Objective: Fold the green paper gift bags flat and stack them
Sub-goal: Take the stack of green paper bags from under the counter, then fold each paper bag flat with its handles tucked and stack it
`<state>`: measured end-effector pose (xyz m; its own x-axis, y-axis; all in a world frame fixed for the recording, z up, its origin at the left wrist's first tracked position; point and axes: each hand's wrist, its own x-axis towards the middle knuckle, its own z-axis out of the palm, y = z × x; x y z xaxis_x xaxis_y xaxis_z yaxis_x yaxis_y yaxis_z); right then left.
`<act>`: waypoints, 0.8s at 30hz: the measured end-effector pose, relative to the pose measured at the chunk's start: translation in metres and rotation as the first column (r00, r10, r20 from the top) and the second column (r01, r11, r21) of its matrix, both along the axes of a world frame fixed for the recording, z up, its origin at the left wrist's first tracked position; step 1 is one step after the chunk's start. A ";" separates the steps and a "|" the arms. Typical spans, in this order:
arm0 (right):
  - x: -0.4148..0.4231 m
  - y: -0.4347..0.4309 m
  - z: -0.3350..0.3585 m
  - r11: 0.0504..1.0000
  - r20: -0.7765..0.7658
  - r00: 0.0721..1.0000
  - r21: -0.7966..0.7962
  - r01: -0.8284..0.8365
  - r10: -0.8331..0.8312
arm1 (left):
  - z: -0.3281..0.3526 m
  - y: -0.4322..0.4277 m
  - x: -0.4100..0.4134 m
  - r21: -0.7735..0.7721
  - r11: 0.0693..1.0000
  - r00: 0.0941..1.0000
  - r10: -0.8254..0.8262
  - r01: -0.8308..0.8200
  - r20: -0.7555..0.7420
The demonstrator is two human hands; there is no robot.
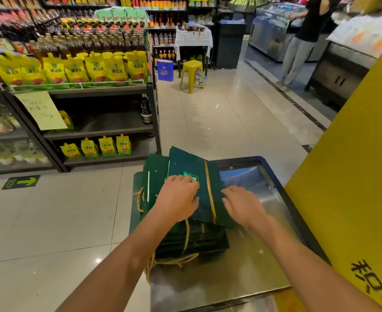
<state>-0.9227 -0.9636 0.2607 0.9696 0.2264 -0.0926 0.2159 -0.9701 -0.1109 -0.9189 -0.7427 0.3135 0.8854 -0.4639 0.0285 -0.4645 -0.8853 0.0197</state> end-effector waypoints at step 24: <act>0.012 -0.060 -0.121 -0.046 -0.568 0.821 0.823 0.566 -0.055 | -0.106 -0.075 -0.031 -0.087 0.982 0.955 0.182 -0.165 0.233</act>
<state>-0.9105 -1.0235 0.1394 0.9311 0.0287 -0.3636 -0.3638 0.1437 -0.9203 -0.9499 -0.8181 0.2075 0.9156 -0.2937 0.2744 -0.3022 -0.9532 -0.0120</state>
